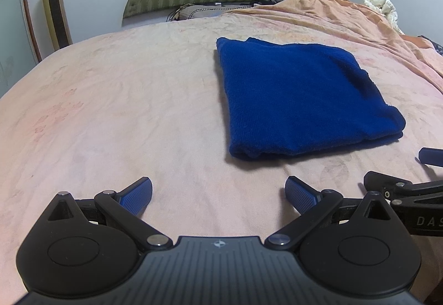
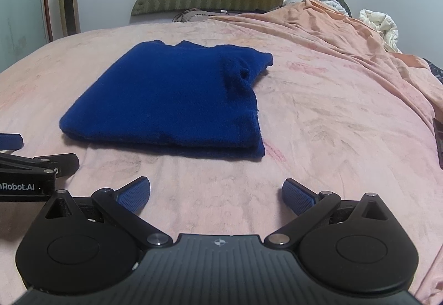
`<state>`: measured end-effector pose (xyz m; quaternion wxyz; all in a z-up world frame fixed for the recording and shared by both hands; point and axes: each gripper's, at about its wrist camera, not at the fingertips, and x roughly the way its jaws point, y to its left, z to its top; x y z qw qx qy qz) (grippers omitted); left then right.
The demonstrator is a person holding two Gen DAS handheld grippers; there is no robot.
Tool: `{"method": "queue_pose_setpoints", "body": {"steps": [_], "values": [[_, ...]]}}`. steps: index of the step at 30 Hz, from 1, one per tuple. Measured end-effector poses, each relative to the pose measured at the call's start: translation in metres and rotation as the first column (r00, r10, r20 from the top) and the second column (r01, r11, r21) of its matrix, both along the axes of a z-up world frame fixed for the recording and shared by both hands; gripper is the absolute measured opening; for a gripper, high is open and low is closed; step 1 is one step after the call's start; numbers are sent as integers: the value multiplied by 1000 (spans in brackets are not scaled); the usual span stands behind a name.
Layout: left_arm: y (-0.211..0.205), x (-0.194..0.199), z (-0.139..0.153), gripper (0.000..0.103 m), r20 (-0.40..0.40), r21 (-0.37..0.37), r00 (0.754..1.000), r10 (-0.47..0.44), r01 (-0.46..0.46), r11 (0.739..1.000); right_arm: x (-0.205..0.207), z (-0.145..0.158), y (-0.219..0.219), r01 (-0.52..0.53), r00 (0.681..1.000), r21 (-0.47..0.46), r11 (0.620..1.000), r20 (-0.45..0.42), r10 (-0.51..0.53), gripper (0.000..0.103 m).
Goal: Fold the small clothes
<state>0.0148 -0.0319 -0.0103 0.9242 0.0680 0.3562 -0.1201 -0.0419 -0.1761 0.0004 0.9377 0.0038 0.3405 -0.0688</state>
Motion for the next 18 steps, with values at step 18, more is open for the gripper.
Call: {"method": "queue_pose_setpoints", "body": {"steps": [18], "values": [[-1,-6,7,103,-9,28,1000,9,-9,1000,-9,15,3,-19,1000,23,1000,8,19,103]]}}
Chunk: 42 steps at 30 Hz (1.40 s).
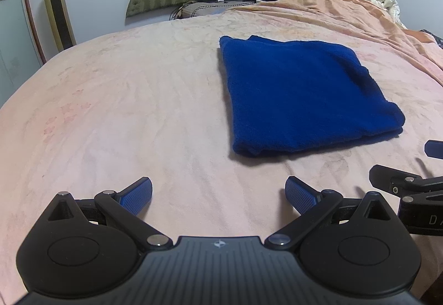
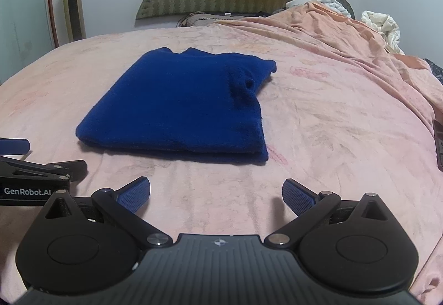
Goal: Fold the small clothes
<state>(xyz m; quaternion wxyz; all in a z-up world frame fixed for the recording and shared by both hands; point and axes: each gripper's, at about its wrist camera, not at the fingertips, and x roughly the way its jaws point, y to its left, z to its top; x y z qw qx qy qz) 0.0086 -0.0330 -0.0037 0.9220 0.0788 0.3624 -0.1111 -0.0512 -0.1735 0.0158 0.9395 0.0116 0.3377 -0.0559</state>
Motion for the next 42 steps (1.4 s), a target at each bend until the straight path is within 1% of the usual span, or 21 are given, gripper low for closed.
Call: {"method": "queue_pose_setpoints", "body": {"steps": [6,42], "values": [[-1,-4,-1,103,-3,2,1000,-1,1,1000,-5,4,1,6,1000,4,1000,16,-6,103],[-5,-7,-2,103,3,26,1000,-6,6,1000,-10,1,0,7,1000,20,1000,16,-7,103]]}}
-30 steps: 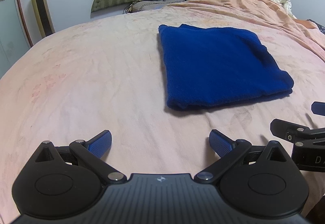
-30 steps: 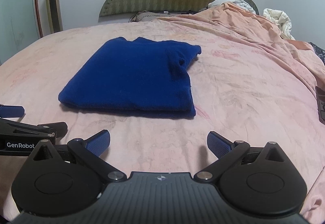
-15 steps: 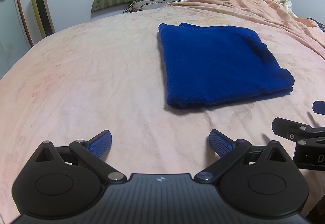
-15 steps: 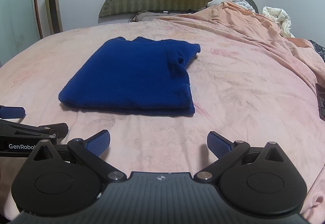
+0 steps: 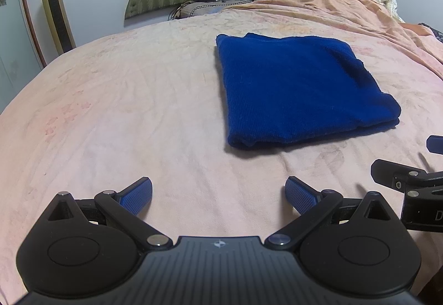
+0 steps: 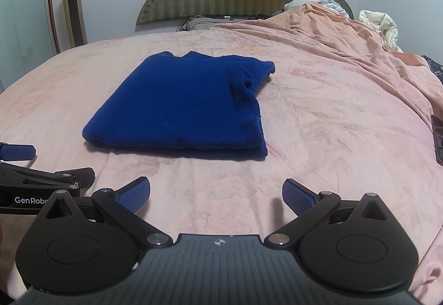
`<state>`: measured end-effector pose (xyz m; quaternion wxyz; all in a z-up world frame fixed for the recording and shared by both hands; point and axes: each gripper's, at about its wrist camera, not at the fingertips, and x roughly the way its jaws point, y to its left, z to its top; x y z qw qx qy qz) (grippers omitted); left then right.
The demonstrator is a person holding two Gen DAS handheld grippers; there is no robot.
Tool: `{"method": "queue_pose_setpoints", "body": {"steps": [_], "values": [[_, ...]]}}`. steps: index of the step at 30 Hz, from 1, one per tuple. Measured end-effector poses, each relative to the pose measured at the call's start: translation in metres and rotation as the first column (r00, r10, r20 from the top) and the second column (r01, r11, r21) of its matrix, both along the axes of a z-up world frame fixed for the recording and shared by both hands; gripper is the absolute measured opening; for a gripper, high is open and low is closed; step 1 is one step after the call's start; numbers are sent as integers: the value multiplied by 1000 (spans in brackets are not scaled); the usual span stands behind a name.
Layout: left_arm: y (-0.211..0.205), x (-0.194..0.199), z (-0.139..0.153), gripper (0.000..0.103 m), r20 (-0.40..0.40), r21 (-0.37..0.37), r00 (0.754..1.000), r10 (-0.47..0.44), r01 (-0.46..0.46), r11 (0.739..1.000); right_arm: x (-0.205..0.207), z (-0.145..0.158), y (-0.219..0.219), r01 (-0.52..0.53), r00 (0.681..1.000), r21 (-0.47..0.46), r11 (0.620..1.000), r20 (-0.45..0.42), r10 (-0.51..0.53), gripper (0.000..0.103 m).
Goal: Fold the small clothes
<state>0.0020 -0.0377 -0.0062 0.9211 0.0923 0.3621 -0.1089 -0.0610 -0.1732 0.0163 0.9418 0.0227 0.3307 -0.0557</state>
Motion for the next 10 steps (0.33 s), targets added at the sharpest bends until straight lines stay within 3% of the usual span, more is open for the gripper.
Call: {"method": "queue_pose_setpoints", "body": {"steps": [10], "values": [[-2,0,2,103,10,2,1000,-8,8,1000,0,2,0,-2,1000,11,1000,3,2,103]]}}
